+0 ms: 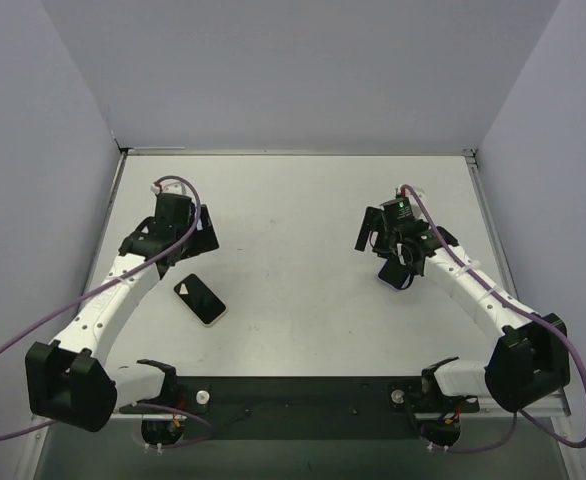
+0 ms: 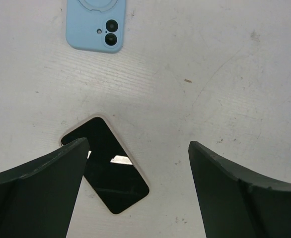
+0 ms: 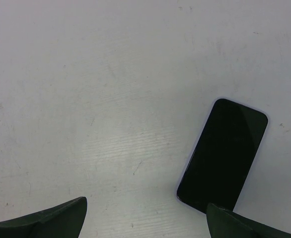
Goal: Take the phone out of the phone case
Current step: Pick up the phone at the center of the board.
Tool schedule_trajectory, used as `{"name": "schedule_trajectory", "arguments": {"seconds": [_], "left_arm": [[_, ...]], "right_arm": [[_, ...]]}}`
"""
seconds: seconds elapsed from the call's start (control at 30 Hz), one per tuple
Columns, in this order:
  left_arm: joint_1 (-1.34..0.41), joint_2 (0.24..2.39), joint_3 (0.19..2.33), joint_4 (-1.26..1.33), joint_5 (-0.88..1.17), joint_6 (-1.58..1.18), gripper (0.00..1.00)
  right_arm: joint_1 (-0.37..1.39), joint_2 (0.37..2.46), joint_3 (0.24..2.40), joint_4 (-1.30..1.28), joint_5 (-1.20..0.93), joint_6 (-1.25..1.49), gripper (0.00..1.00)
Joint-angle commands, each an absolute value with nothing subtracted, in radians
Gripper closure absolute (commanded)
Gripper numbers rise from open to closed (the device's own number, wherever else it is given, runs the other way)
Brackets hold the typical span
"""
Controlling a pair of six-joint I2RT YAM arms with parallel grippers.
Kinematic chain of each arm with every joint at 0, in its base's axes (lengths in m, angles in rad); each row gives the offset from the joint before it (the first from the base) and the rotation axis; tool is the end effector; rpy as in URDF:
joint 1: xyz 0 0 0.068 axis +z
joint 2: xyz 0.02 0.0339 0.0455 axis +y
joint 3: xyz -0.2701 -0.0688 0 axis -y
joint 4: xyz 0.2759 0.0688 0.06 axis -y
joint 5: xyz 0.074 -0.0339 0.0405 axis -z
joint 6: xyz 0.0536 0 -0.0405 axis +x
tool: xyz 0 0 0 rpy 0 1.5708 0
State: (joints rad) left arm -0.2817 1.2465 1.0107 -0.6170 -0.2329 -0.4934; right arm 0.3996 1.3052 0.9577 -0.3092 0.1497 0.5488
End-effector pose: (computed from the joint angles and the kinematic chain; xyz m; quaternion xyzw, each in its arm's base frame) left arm 0.2909 -0.0713 0.2684 -0.1388 0.9204 -0.0312 0.3642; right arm 0.3067 0.1208 0.2591 0.0996 0.8899 0.1412 0.4221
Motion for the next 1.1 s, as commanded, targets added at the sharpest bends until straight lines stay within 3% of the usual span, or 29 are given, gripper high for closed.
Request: {"name": "schedule_trajectory", "arguments": {"seconds": [0.0, 0.4, 0.53, 0.7, 1.07], "left_arm": [[-0.273, 1.177, 1.002, -0.546, -0.270, -0.503, 0.07], [-0.239, 1.166, 1.083, -0.641, -0.313, -0.407, 0.07], [-0.239, 1.151, 1.056, -0.655, -0.264, -0.414, 0.08], [-0.239, 1.115, 1.017, -0.653, -0.242, -0.425, 0.08], [-0.238, 1.135, 1.005, -0.624, -0.183, -0.429, 0.08]], "right_arm": [[0.396, 1.275, 0.965, -0.313, 0.187, 0.540, 0.00], [0.391, 1.370, 0.992, -0.397, 0.193, 0.635, 0.01], [0.374, 1.520, 1.102, -0.439, 0.117, 0.686, 0.03], [0.344, 1.655, 1.219, -0.607, 0.218, 0.755, 0.02], [0.173, 1.718, 1.192, -0.620, 0.169, 0.618, 0.01]]}}
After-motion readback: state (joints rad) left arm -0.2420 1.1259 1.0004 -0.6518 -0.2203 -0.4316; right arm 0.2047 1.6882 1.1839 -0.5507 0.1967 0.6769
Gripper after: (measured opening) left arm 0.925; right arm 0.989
